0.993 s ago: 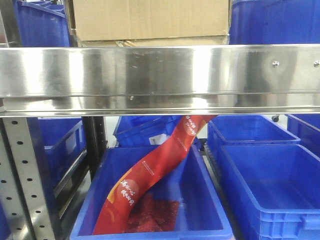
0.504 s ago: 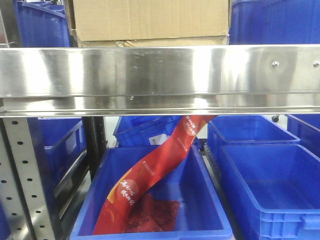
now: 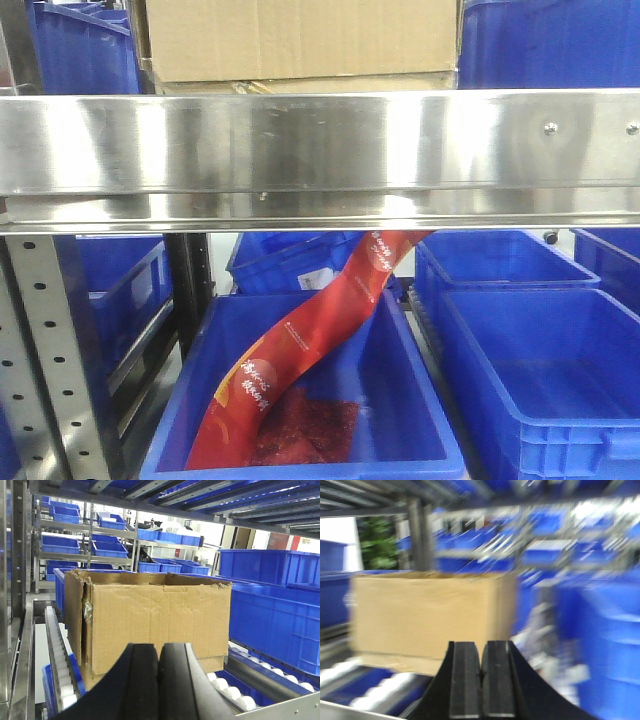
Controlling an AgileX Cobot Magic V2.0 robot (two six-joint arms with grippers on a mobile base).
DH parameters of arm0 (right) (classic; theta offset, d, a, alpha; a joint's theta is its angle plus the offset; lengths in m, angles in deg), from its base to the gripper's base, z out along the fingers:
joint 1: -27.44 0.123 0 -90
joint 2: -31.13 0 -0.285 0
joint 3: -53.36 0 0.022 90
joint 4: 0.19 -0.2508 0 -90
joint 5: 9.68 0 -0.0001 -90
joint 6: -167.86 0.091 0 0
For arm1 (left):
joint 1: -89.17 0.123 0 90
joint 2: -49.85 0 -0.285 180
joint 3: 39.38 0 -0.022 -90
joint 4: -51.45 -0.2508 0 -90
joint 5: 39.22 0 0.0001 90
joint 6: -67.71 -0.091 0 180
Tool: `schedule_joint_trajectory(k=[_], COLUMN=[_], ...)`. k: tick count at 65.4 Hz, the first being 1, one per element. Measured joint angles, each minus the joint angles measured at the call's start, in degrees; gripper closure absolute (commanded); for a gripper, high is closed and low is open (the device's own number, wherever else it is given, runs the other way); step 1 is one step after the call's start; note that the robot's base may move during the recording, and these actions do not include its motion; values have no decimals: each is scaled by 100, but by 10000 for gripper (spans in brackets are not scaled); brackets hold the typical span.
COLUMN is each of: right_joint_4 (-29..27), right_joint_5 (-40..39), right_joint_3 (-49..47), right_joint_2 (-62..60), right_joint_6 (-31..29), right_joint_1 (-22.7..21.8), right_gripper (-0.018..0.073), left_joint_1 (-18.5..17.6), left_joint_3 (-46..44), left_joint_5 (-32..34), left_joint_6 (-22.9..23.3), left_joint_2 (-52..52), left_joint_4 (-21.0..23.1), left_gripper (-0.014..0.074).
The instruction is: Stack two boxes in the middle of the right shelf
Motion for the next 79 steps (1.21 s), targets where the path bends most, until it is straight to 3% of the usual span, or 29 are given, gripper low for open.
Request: schedule_joint_trajectory(k=[9, 18, 31, 79], right_joint_4=[-294, -330, -330, -15], right_joint_5=[0, 36, 90, 186], right_joint_3=[972, 1831, 2628, 2661], right_joint_2=[-828, -1581, -2257, -2288], right_joint_6=[-301, -341, -354, -364], right_joint_1=[-739, -1099, -1134, -1122], right_gripper=[722, 722, 722, 722], left_joint_1=[0, 0, 0, 0], left_joint_3=[0, 0, 0, 0], left_joint_5=[0, 0, 0, 0], left_joint_6=[0, 0, 0, 0], left_joint_2=[0, 0, 0, 0], left_joint_4=[0, 0, 0, 0], left_gripper=[707, 707, 707, 707])
